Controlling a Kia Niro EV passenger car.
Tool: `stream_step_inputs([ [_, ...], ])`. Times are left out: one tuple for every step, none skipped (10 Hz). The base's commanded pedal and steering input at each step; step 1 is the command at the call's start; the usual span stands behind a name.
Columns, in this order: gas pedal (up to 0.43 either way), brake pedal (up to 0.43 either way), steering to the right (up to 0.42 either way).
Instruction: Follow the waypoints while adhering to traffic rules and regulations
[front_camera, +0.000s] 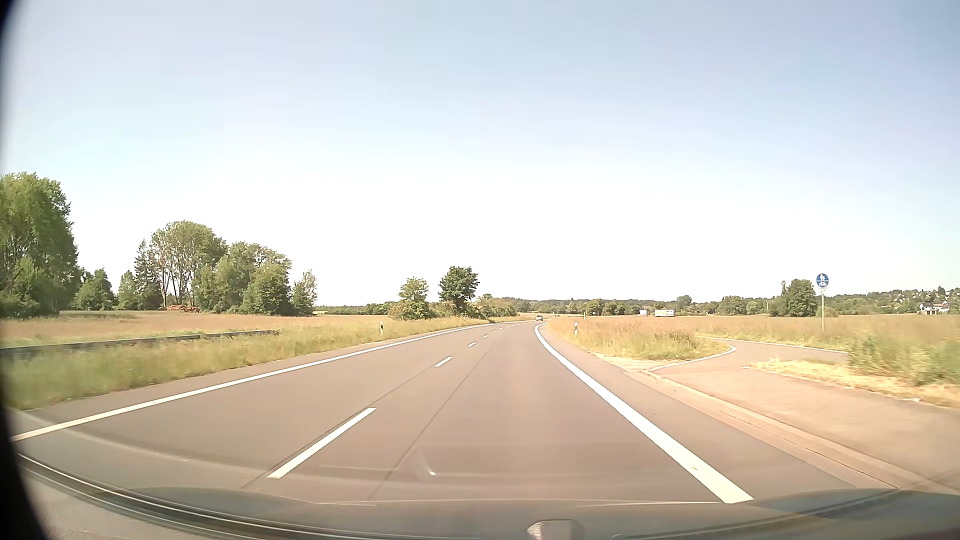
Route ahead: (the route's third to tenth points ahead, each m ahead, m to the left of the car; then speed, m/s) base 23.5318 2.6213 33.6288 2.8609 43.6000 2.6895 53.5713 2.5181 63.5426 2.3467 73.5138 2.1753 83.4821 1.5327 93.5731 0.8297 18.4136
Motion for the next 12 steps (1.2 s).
stream_step_inputs([
  [0.591,0.03,-0.001],
  [0.591,0.03,-0.001],
  [0.591,0.03,-0.001],
  [0.591,0.03,-0.001],
  [0.591,0.03,-0.001],
  [0.591,0.03,-0.001],
  [0.591,0.03,-0.001],
  [0.591,0.03,0.0],
  [0.591,0.03,0.0],
  [0.591,0.03,0.001],
  [0.591,0.03,0.003],
  [0.591,0.03,0.004],
])
